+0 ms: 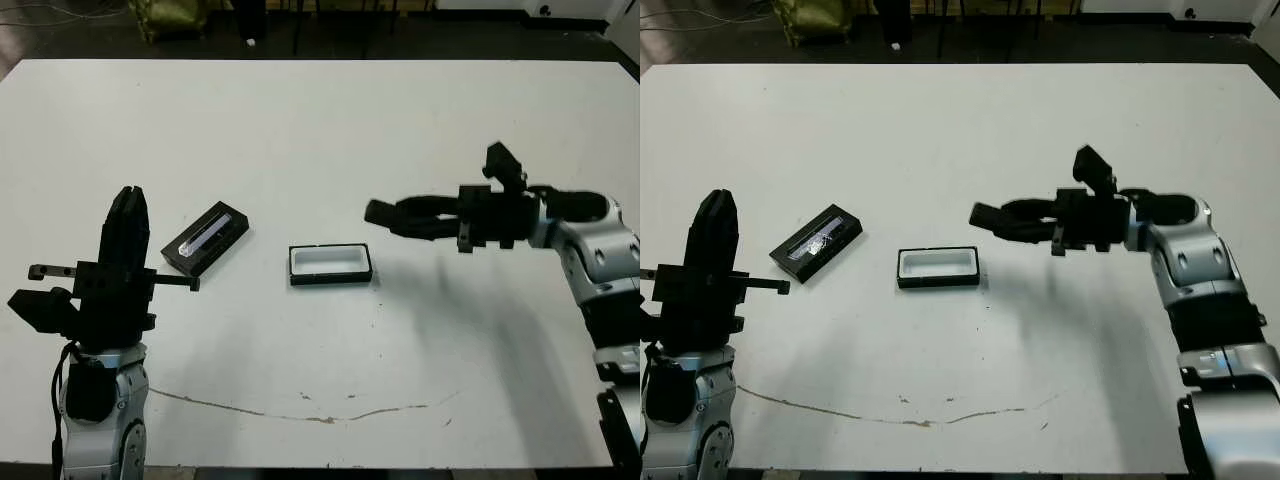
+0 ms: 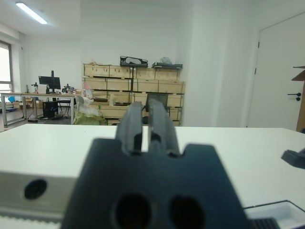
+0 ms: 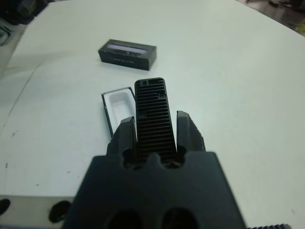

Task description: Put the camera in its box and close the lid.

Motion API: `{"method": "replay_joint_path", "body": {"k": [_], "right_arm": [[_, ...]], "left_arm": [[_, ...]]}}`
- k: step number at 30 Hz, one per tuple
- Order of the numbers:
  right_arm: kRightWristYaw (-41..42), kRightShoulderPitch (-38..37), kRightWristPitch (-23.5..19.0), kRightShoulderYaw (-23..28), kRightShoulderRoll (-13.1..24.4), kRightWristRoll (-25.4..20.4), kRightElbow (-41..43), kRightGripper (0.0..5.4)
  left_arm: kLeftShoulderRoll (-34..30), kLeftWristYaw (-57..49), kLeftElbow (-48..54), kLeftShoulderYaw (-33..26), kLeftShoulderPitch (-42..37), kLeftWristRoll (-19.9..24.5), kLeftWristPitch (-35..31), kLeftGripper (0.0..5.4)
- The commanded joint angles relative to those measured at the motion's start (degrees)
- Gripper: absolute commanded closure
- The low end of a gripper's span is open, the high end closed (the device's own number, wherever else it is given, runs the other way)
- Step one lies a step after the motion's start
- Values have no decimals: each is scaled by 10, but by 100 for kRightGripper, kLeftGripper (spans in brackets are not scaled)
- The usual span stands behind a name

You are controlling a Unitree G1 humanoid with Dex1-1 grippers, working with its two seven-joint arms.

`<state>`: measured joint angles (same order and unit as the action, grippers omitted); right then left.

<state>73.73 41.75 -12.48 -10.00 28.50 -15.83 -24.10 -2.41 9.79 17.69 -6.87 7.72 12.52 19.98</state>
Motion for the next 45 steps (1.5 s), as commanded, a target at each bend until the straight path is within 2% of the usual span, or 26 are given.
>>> {"method": "replay_joint_path", "body": {"k": [1, 6, 12, 14, 18, 21, 27, 33, 45], "right_arm": [[0, 22, -4, -25, 3, 34, 12, 489], [22, 51, -26, -40, -19, 32, 0, 489], [12, 75, -106, -71, -31, 51, 18, 489], [14, 81, -102, -80, -38, 58, 18, 489], [23, 93, -51, -88, -55, 71, -5, 489], [18, 101, -42, -100, -62, 90, -13, 489], [4, 104, -42, -122, -74, 123, -6, 489], [5, 107, -56, -129, -88, 133, -20, 489], [1, 115, -56, -144, -105, 159, -53, 489]], "left_arm": [[2, -3, -7, 1, 12, -5, 4, 540], [3, -2, -7, 4, 13, -1, 3, 540], [3, -6, -7, 4, 15, -9, 8, 540], [2, -6, -9, 4, 15, -10, 11, 540], [3, -5, -10, 5, 17, -9, 14, 540], [5, -5, -12, 6, 17, -11, 19, 540], [5, -9, -7, 8, 22, -13, 15, 540], [2, -10, -6, 10, 24, -14, 18, 540], [0, -5, -7, 9, 24, -11, 20, 540]]}}
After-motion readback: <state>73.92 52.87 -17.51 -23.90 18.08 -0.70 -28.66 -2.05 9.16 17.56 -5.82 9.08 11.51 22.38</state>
